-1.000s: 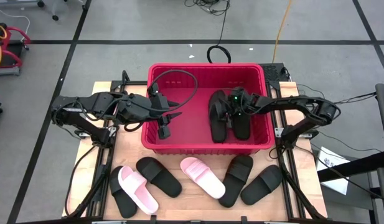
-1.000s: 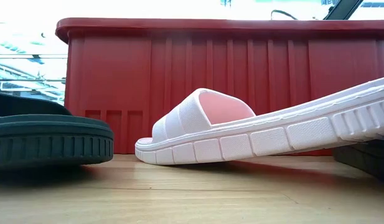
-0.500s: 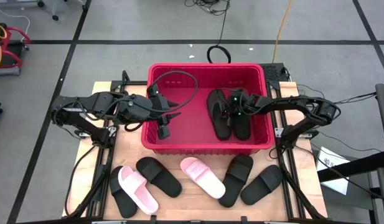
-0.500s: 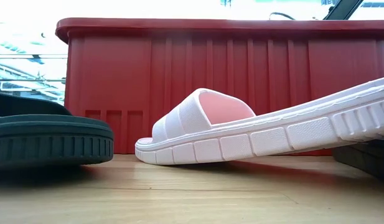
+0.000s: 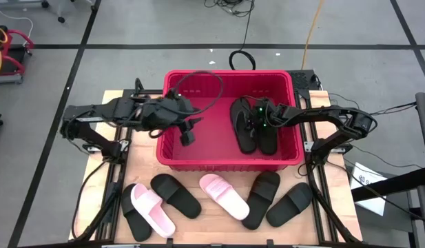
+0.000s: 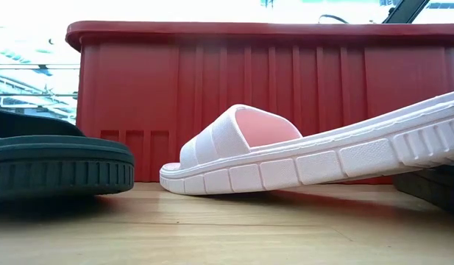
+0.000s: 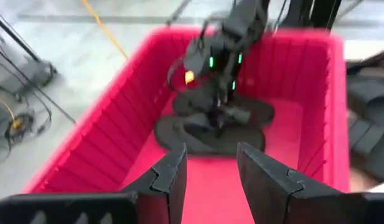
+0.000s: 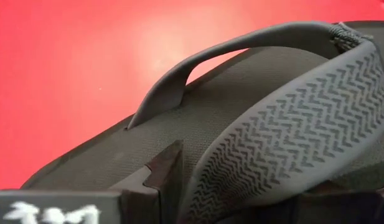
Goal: Pick and place slides into bin
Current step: Put the black slipper into the red bin
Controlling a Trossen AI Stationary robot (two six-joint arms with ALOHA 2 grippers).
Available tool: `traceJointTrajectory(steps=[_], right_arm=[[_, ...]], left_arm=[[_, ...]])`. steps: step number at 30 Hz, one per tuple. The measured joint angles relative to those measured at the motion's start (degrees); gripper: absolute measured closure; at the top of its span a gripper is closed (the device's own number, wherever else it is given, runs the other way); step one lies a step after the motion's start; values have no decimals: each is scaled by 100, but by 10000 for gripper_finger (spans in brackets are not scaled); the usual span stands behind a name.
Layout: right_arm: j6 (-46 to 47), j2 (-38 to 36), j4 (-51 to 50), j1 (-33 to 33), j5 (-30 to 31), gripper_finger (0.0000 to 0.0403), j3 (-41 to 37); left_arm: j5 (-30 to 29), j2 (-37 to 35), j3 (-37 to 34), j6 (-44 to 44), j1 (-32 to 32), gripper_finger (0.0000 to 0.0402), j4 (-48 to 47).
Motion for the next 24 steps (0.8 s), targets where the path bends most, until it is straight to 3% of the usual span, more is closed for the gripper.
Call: traceJointTrajectory(steps=[14,24], right_arm=[[313,-286,-49,2,-20,254,-4],[255,-286,-47,2,-23,255,-4]], left_arm=[[1014,946,-1,81,1171,261,-2],[2259,2121,-2,723,1803,261,987]])
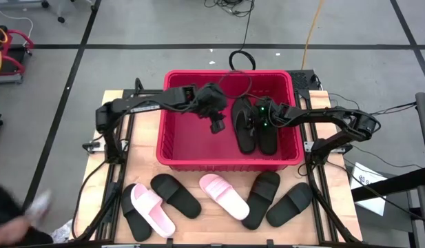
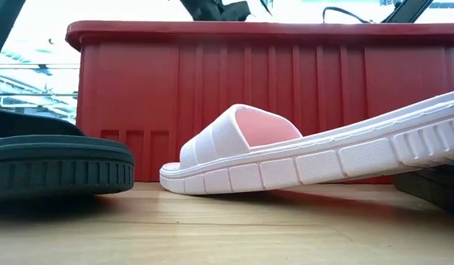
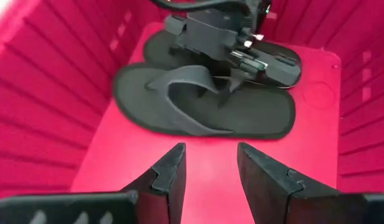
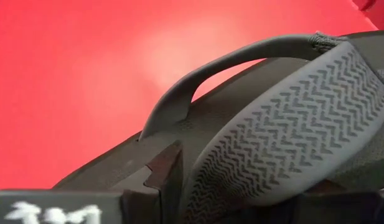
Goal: Pick and place slides into bin
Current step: Put the black slipper into the red bin
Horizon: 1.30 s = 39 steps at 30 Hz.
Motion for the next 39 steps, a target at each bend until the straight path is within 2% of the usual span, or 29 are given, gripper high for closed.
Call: traceJointTrajectory(steps=[8,16,30,39], right_arm=[[-6,0,64,0,-3,251,0],[-5,0,110,0,-10,253,0],[-7,0,131,0,-9,250,0],[-5,0,136,0,-9,250,0]], left_arm=[[175,510,0,-466,441,261,468],[415,1074,0,-496,554,261,1143],[428,1811,0,-620,542,261,1836],[194,2095,-2,-935,574,261,2041]])
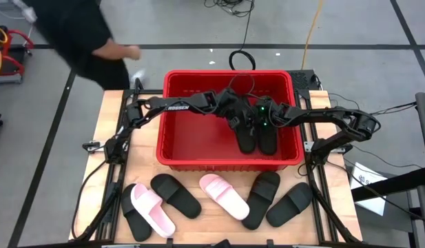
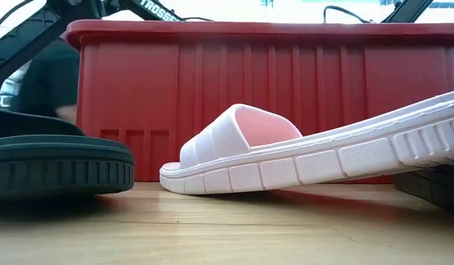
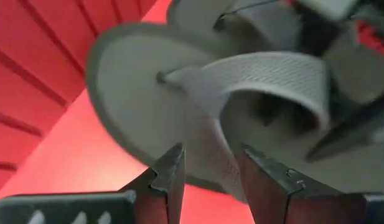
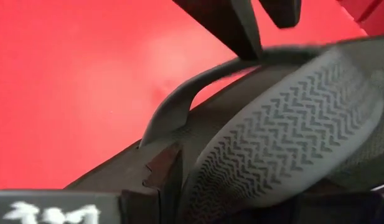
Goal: Pick and place slides into bin
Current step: Put the black slipper into the red bin
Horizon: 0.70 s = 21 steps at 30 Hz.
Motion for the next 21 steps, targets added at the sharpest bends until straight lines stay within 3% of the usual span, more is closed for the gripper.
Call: traceJointTrajectory(steps=[5,15,21], right_arm=[[1,-2,0,0,0,252,0],[1,-2,4,0,0,250,0],[1,-2,-20,0,7,254,0]], left_arm=[[-173,36,4,-119,-9,261,116],[238,58,2,-608,-15,261,163],[-101,58,2,-613,-57,261,263]])
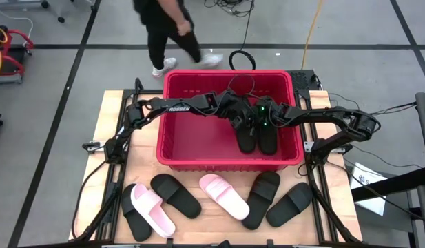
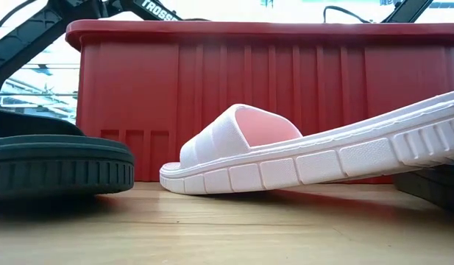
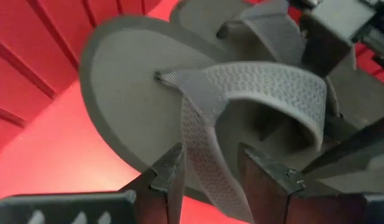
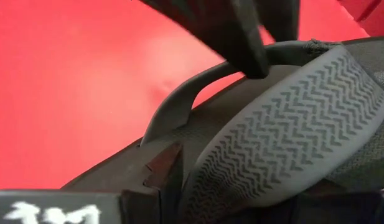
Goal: Pick and place slides into bin
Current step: Put the black slipper into the red bin
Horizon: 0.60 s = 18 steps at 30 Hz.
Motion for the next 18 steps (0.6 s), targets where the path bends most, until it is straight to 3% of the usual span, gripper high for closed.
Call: traceJointTrajectory(steps=[9,18], right_arm=[[0,0,-9,0,4,256,0],[0,0,-15,0,-9,257,0]], left_arm=[[-69,0,0,73,11,269,2],[-56,0,0,137,9,393,-8]])
